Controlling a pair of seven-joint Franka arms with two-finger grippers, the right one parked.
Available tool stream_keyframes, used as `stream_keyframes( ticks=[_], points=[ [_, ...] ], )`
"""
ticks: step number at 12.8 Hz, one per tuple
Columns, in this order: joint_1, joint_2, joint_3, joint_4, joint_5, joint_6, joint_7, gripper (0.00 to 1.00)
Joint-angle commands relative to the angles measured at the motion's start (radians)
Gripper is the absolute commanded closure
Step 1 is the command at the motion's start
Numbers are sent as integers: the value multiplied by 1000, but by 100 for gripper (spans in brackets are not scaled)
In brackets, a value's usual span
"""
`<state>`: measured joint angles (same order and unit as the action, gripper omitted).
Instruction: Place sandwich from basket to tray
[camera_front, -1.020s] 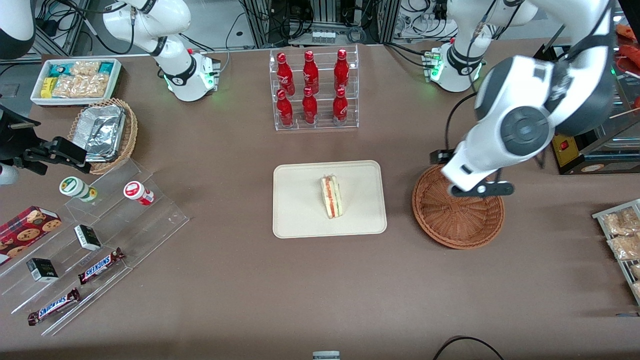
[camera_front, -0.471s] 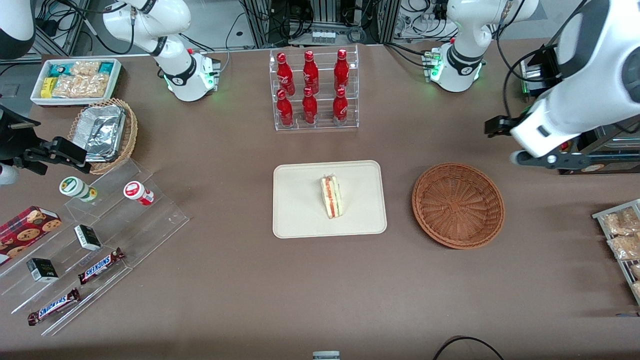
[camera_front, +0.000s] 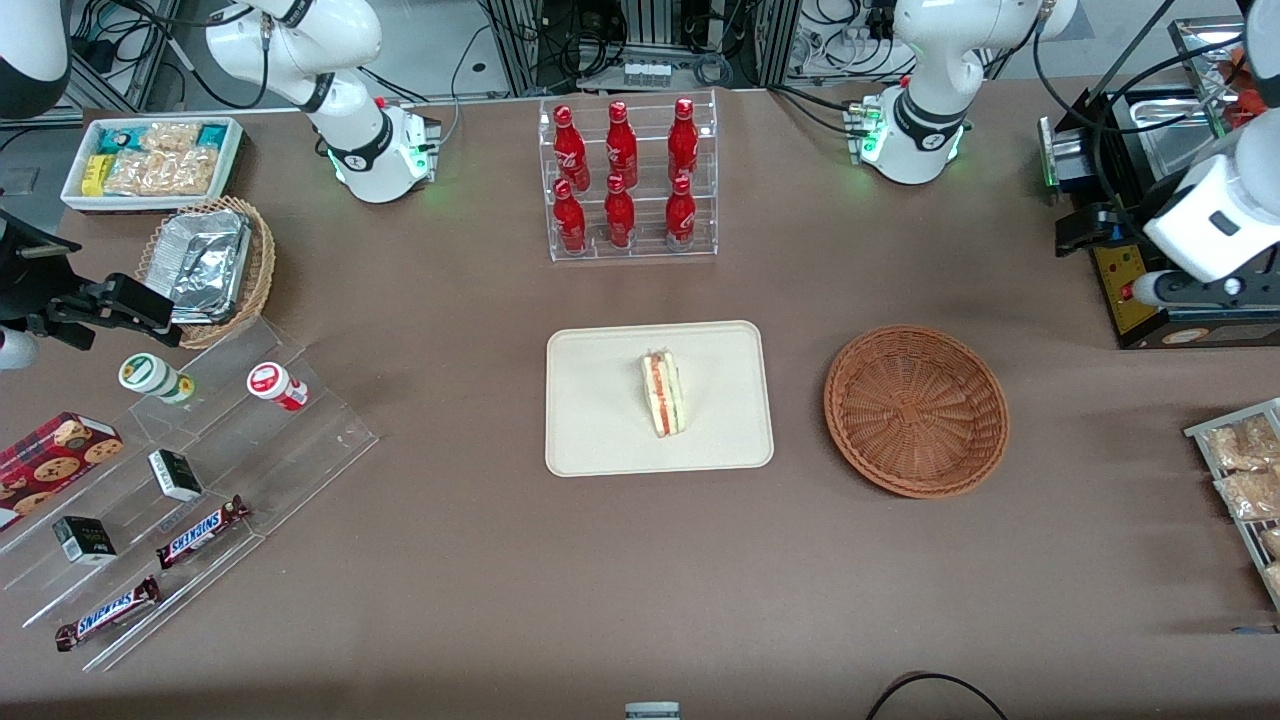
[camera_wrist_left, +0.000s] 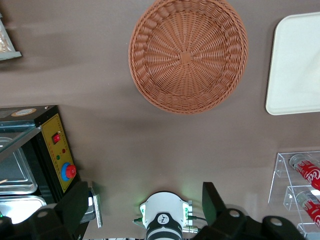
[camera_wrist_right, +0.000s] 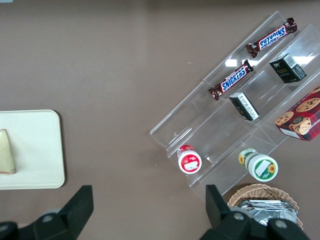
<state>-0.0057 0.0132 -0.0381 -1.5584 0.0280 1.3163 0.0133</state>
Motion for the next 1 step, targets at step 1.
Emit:
stream_keyframes(
  ticks=[1],
  points=[
    [3,-6,15,14,0,-11,13,0]
  ],
)
